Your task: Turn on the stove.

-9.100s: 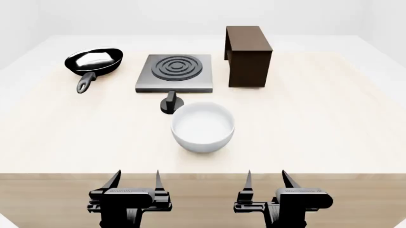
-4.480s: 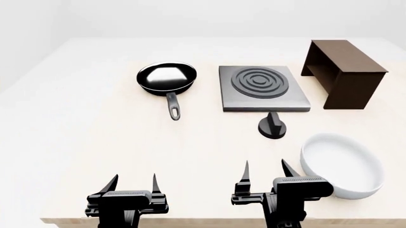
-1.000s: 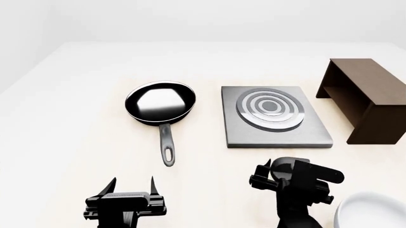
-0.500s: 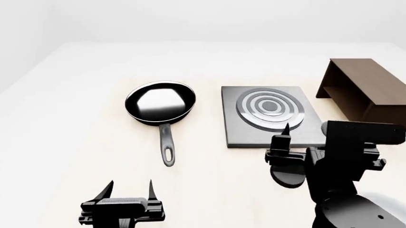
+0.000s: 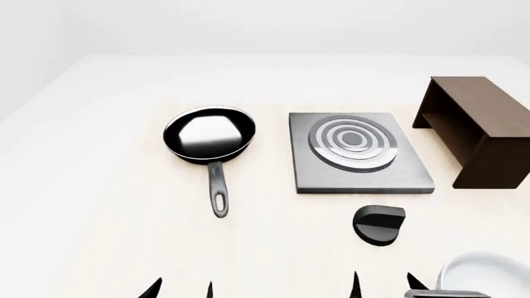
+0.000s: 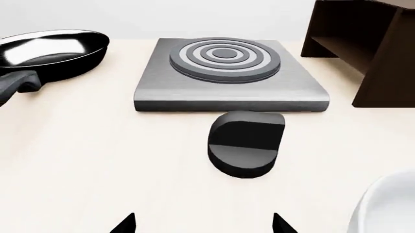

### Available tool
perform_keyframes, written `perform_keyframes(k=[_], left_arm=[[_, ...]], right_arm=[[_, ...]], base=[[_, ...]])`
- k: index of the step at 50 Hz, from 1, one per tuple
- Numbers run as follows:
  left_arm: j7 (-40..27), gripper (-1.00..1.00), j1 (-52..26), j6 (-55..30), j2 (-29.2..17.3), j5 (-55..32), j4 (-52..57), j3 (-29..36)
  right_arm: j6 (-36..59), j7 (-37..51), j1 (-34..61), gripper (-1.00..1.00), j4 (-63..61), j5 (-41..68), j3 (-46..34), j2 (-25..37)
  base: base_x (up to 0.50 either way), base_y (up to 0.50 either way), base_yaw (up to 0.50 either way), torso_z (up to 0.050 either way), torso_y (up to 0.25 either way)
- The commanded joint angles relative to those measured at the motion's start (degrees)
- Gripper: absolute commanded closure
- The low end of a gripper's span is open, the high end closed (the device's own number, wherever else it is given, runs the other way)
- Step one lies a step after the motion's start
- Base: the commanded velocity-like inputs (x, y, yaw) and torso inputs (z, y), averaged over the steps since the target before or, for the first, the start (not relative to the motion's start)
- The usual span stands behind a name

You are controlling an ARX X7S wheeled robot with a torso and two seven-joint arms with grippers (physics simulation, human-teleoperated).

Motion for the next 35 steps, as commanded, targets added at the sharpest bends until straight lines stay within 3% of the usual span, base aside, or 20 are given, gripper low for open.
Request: perform_keyframes(k=[1, 17, 35], left_arm=[[2.00, -1.00, 4.20, 2.40, 0.48, -0.72, -2.94, 2.01], [2.75, -1.00, 4.17, 5.36, 2.40, -0.06, -9.64, 3.11], [4.36, -1.00, 0.04, 8.26, 5.11, -0.13, -20.83, 3.36]], right_arm=[[-24.63, -10.54, -12.52, -1.00, 20.24, -7.21, -6.02, -3.69], [-34.13, -15.06, -9.55, -1.00, 36.08, -10.32, -7.66, -7.19], [-37.31, -17.49, -3.36, -1.00, 48.76, -13.60, -10.43, -10.02]], base=[[0.00, 0.00, 0.00, 0.000, 0.000], [0.00, 0.00, 0.00, 0.000, 0.000], [0.01, 0.00, 0.00, -0.005, 0.000]])
